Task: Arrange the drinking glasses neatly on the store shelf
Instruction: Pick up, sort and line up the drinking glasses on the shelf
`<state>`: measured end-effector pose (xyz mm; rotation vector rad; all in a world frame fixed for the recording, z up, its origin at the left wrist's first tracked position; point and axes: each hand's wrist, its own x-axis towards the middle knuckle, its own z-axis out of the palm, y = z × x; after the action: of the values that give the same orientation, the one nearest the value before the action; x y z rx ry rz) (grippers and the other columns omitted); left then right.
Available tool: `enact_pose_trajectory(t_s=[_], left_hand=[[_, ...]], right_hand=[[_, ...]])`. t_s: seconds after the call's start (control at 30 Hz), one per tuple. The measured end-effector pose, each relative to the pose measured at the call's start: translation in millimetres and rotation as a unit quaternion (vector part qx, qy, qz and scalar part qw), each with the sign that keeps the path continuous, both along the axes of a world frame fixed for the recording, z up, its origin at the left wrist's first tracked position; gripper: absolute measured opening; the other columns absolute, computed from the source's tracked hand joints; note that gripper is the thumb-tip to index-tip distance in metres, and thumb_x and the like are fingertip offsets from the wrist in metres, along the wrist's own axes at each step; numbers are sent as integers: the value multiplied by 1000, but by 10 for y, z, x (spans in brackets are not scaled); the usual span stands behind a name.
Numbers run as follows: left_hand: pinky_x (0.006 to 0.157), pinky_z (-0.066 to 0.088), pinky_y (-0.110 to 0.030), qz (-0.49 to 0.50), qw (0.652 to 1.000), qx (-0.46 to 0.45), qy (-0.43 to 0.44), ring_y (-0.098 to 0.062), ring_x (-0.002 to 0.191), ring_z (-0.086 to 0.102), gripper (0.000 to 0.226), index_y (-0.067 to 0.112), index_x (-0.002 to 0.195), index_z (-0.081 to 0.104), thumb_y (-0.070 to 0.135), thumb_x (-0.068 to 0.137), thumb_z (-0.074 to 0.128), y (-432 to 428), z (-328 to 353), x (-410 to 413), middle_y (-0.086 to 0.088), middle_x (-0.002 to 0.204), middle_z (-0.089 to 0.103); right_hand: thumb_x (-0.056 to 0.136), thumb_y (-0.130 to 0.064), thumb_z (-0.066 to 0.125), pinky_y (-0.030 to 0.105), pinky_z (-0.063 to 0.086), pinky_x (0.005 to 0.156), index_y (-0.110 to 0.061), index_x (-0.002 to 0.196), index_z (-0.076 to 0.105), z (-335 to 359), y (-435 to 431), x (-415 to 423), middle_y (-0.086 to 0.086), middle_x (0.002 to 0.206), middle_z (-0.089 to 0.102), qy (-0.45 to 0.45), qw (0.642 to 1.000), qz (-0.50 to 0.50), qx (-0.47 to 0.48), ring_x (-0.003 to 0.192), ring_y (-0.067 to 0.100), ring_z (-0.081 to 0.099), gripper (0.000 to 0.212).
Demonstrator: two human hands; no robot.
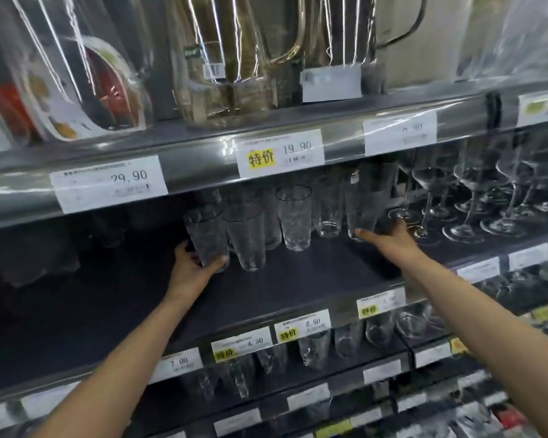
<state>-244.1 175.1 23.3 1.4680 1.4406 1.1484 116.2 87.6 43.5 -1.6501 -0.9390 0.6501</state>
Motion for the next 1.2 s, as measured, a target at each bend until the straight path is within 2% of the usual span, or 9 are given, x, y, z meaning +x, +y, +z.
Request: enact_pose_trajectory(t_s=[0.23,0.4,0.6,0.73,0.8,0.87,1.0,1.1,1.2], left_hand=[[94,49,-35,1,997,69,19,-21,109,58,90,6,147,28,16,77,84,196,-111,53,-6,125,54],[99,51,-39,-17,995,90,38,-18,113,64,82,10,134,45,28,68,91,324,-157,20,-5,124,65],[93,52,-34,-25,996,88,11,-14,108,66,97,13,129,49,53,49,86,359,-186,-18,-1,119,68],[86,52,-32,-44,995,85,38,-15,98,70,54,12,115,60,21,69,88,361,-175,-54,-3,104,72],[85,53,-31,-69,994,77,41,-16,95,70,39,12,107,65,8,73,84,314,-127,-73,-5,100,73],[84,53,-35,-94,993,60,31,-20,89,70,32,9,96,68,13,69,84,200,-55,-124,-12,94,74],[79,51,-33,-118,991,69,8,-18,84,70,37,8,95,68,18,65,85,-147,66,-238,-10,89,74],[79,52,-25,-89,989,113,-32,-7,86,69,39,26,100,62,11,73,86,-528,175,-311,8,89,74],[88,54,-37,-58,988,119,-85,-18,104,70,60,35,118,56,34,66,85,-937,219,-439,3,112,72]], right_hand=[[79,-23,84,25,38,98,-8,149,25,-161,358,67,9,141,53,38,998,-13,43,126,21,51,93],[81,-20,82,19,34,92,-10,154,23,-186,461,53,10,146,49,38,997,-26,64,132,24,48,94],[79,-15,83,23,40,93,-8,148,30,-235,482,77,9,139,54,44,996,-31,70,113,13,50,88],[72,-15,87,33,45,105,-11,142,36,-245,470,78,5,132,56,33,997,-24,66,121,20,56,86],[69,-17,87,32,51,97,-14,134,45,-257,446,89,5,125,61,20,998,-20,55,111,19,61,78],[68,-15,86,25,53,78,-12,128,52,-225,350,53,3,113,68,37,998,6,51,94,13,66,68],[76,-6,79,18,51,63,-23,100,62,-93,3,-138,-2,91,72,61,994,46,75,80,9,67,33],[71,-18,84,29,55,77,-20,115,60,-49,-246,-354,-1,100,74,72,989,93,84,91,14,70,49],[78,-12,80,23,52,68,-22,121,53,-34,-454,-683,-1,99,71,122,977,144,94,87,14,68,51]])
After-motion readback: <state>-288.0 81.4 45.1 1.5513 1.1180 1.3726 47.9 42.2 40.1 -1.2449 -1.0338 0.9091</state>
